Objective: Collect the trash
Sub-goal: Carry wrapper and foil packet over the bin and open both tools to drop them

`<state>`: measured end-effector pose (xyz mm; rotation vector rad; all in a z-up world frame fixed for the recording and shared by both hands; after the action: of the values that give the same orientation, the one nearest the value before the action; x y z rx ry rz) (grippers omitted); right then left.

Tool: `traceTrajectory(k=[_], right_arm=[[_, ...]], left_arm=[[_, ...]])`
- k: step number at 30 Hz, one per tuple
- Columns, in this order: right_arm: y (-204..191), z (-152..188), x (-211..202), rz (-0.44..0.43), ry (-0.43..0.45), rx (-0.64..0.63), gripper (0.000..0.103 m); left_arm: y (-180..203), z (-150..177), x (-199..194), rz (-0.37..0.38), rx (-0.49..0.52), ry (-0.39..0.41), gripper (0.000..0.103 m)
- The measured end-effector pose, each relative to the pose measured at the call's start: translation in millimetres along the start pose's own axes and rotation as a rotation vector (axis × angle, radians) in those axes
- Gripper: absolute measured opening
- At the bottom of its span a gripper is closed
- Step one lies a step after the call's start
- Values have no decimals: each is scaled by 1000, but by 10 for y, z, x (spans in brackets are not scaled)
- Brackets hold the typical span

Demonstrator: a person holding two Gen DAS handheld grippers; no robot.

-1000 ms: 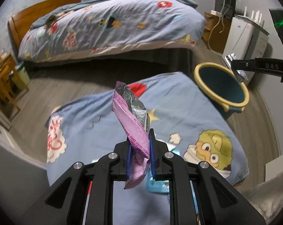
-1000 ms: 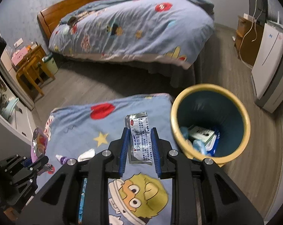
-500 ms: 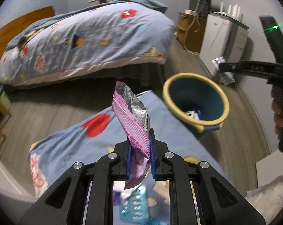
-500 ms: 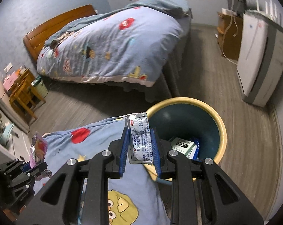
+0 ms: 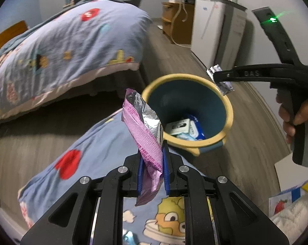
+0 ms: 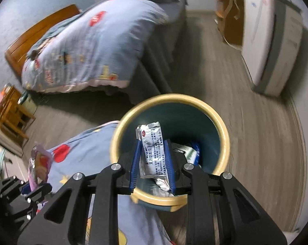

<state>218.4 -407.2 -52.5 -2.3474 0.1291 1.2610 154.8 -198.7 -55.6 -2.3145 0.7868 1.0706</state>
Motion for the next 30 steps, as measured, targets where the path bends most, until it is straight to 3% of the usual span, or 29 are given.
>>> traceTrajectory(k=[4, 15, 30], right_arm=[[240, 41, 179, 31, -44, 78, 23], [305, 37, 265, 44, -51, 100, 23], [484, 5, 398, 55, -55, 218, 23]], left_arm=[[110, -53, 217, 26, 39, -21, 17], [262, -171, 652, 105, 58, -38, 17], [233, -318, 1140, 135, 65, -71, 17]])
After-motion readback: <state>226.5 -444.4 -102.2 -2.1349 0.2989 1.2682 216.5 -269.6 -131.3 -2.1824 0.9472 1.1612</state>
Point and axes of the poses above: each gripper's, at about its wrist camera, not at the fingertips, and x roughly the way its jaws point, y to its right, z to its underside, the point moved 3 cm from there along x, roughly the way its jaws point, and after that the axes turned 14 degrees about x, right-handed, at the moved point
